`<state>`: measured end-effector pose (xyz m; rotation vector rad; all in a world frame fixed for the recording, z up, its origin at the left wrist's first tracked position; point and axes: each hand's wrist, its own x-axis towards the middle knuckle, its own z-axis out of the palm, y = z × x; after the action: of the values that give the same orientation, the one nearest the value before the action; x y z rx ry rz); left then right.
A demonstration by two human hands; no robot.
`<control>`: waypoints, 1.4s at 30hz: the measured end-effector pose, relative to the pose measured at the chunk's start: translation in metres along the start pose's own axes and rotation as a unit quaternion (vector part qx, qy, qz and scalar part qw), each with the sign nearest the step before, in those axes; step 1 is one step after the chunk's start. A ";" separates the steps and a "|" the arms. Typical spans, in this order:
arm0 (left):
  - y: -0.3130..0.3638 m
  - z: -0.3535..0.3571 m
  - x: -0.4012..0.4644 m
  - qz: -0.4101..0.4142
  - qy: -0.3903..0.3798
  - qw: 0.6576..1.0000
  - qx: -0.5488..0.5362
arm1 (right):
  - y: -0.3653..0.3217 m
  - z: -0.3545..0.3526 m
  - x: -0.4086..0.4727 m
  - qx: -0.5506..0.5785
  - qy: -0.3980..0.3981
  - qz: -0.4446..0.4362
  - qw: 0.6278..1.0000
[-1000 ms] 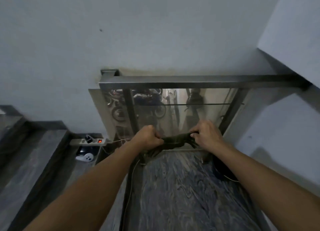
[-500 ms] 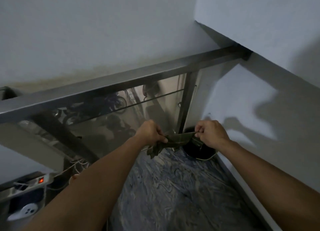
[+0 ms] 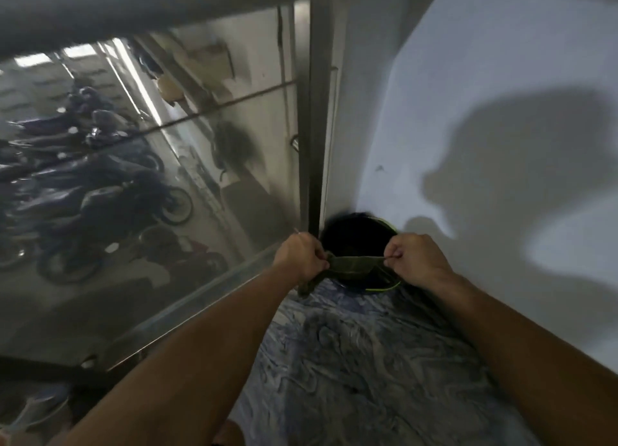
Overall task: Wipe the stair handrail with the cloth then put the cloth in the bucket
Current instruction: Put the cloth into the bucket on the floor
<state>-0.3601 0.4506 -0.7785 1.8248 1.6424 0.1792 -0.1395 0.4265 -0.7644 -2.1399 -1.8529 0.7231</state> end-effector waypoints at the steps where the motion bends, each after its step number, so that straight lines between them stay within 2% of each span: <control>1: -0.009 0.019 0.014 0.003 -0.006 1.000 -0.004 | 0.013 0.018 0.010 -0.001 0.005 0.002 1.000; 7: -0.055 0.108 0.076 0.023 -0.007 1.000 -0.002 | 0.078 0.103 0.059 -0.003 0.040 0.004 0.999; 11: -0.074 0.146 0.105 0.043 0.013 0.999 0.009 | 0.109 0.138 0.085 -0.023 0.059 -0.028 0.998; 17: -0.079 0.160 0.121 0.054 0.042 0.998 0.012 | 0.123 0.151 0.096 -0.028 0.076 -0.040 0.996; 26: -0.059 0.161 0.148 0.068 0.090 0.993 -0.019 | 0.133 0.149 0.115 -0.005 0.107 -0.012 0.994; 31: -0.060 0.177 0.158 0.077 0.057 0.995 -0.030 | 0.152 0.167 0.120 0.023 0.139 -0.003 0.990; 36: -0.073 0.184 0.153 0.079 0.027 0.996 -0.029 | 0.167 0.176 0.115 0.040 0.125 0.008 0.991; 42: -0.111 0.172 0.131 0.087 -0.021 0.996 0.030 | 0.199 0.173 0.086 0.067 0.136 0.027 0.988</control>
<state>-0.3378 0.5051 -1.0139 2.0037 1.4741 0.1667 -0.0461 0.4479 -1.0253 -2.0909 -1.5674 0.5178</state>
